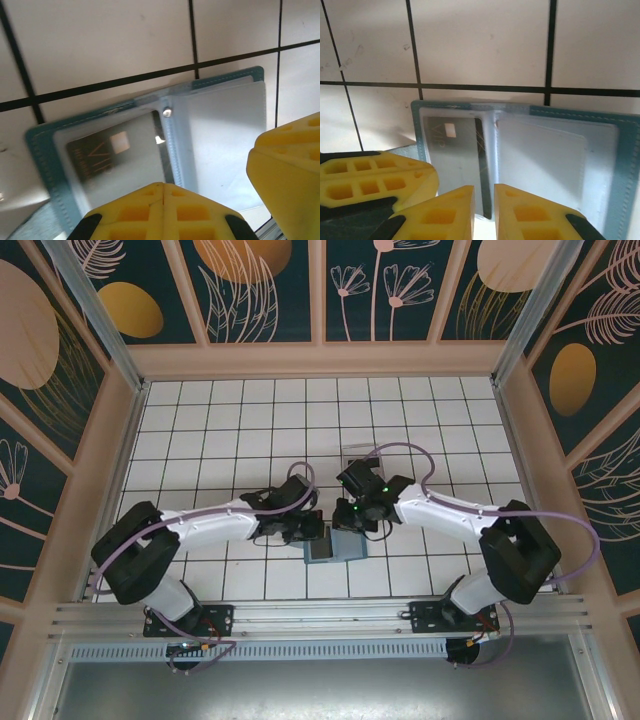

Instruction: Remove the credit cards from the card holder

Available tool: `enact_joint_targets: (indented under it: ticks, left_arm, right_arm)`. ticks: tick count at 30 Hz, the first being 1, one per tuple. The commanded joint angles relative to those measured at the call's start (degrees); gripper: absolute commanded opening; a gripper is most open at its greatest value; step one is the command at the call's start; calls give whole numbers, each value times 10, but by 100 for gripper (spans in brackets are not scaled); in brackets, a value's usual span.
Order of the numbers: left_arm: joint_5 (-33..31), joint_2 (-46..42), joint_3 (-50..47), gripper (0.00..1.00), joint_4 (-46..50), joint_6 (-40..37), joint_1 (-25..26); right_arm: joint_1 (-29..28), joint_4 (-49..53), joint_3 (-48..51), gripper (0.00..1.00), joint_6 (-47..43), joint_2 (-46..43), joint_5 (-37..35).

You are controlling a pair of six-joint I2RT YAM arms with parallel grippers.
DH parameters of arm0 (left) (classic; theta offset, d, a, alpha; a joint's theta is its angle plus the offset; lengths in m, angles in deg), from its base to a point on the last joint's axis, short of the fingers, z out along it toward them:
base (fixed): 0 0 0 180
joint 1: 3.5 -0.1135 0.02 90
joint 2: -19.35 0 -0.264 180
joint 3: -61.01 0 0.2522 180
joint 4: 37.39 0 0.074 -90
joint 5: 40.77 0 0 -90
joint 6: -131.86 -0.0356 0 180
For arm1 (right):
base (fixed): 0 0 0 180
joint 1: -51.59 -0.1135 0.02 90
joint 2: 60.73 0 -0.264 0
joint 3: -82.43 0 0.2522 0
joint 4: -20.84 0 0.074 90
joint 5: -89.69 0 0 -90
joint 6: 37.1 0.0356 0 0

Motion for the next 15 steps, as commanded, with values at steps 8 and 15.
enact_joint_targets:
  ticks: [8, 15]
  left_arm:
    - [13, -25, -64, 0, -29, 26, -15]
    - [14, -11, -70, 0, -29, 26, -15]
  right_arm:
    - [-2, -83, 18, 18, 8, 61, 69]
    - [-1, -121, 41, 18, 9, 76, 89]
